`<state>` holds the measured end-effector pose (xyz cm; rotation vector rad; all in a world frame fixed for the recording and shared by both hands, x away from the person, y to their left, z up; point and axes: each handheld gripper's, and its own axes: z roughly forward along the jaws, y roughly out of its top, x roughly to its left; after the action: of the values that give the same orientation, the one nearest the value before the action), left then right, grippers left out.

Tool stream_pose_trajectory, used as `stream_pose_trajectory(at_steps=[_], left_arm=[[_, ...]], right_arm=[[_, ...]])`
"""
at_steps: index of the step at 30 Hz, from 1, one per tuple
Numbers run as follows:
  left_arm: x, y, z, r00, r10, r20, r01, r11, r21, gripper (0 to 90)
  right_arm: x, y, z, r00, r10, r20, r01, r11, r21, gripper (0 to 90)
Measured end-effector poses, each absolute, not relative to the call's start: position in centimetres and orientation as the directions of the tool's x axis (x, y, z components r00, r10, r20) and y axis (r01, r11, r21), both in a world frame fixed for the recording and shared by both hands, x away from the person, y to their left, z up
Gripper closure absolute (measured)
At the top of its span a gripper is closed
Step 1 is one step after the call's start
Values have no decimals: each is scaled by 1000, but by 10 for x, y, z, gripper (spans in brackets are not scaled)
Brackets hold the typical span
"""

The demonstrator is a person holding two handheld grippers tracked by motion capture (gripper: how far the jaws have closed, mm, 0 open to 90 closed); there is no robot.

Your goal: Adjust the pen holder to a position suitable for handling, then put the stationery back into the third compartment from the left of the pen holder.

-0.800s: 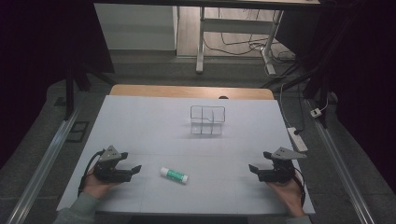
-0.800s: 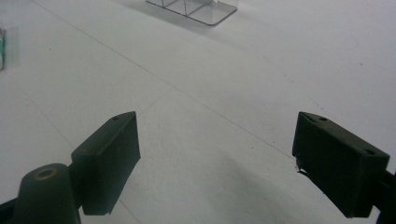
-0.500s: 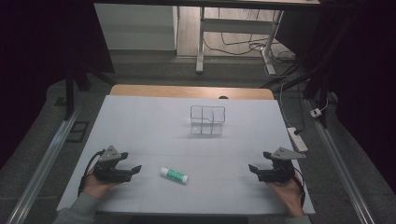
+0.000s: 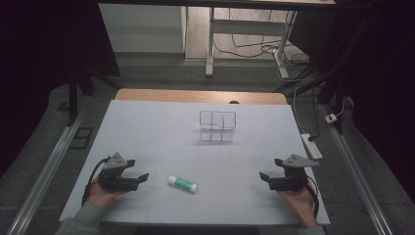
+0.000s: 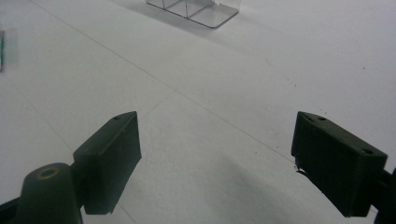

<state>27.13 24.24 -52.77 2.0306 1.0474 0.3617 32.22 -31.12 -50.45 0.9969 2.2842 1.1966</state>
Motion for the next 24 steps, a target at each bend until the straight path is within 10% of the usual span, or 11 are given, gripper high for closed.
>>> stream_pose_trajectory(at_steps=[24], left_arm=[[272, 239, -525, 628, 774, -84, 539, -354, 765, 207]], right_arm=[[319, -303, -500, -697, 717, -3, 402, 394, 826, 161]])
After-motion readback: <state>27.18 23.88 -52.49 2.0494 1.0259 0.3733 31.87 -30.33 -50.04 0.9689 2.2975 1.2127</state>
